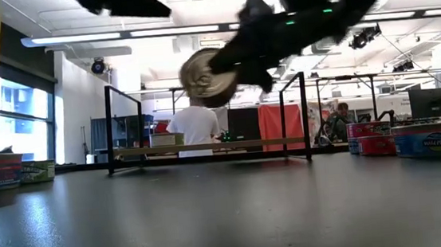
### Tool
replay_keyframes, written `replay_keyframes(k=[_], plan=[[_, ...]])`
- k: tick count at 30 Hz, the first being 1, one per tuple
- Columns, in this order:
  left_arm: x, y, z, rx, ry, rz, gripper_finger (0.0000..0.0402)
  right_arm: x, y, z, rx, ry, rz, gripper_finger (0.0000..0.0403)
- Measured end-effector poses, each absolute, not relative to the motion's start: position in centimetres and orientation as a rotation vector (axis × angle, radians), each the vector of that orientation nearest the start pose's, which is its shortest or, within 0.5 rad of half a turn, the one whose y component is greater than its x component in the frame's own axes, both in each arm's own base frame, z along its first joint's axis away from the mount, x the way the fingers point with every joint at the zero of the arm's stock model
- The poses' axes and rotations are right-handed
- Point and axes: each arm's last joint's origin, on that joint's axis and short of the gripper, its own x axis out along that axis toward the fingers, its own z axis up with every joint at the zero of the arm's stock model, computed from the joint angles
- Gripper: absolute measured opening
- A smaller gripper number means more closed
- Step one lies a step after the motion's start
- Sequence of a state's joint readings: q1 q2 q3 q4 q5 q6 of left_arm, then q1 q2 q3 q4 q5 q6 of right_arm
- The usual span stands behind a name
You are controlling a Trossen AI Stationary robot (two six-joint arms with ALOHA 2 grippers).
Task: Stack canned seafood by type on shelf
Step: Put the blue-pink tuna can on the shelf
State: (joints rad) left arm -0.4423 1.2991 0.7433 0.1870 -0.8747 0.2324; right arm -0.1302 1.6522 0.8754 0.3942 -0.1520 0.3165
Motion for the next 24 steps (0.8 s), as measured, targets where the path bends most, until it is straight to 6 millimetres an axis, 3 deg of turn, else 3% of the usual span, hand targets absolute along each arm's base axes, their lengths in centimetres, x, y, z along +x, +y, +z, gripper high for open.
replay_keyframes(k=[6, 12, 15, 21, 24], plan=[[23.9, -10.7, 24.3, 0.412, 0.397, 0.342, 0.0039, 38.6, -12.2, 20.5, 0.477, 0.419, -0.082, 0.0173], [23.3, -11.1, 23.4, 0.354, 0.452, 0.343, 0.0039, 41.2, -19.3, 18.6, 0.693, 0.571, -0.068, 0.0173], [23.2, -11.1, 23.2, 0.338, 0.467, 0.351, 0.0039, 42.2, -21.2, 18.7, 0.704, 0.639, -0.07, 0.0173], [23.0, -11.0, 23.0, 0.311, 0.481, 0.362, 0.0039, 43.1, -23.0, 19.8, 0.731, 0.745, -0.049, 0.0173], [23.0, -11.0, 22.9, 0.297, 0.48, 0.365, 0.0039, 43.0, -23.1, 20.6, 0.723, 0.78, -0.052, 0.0201]])
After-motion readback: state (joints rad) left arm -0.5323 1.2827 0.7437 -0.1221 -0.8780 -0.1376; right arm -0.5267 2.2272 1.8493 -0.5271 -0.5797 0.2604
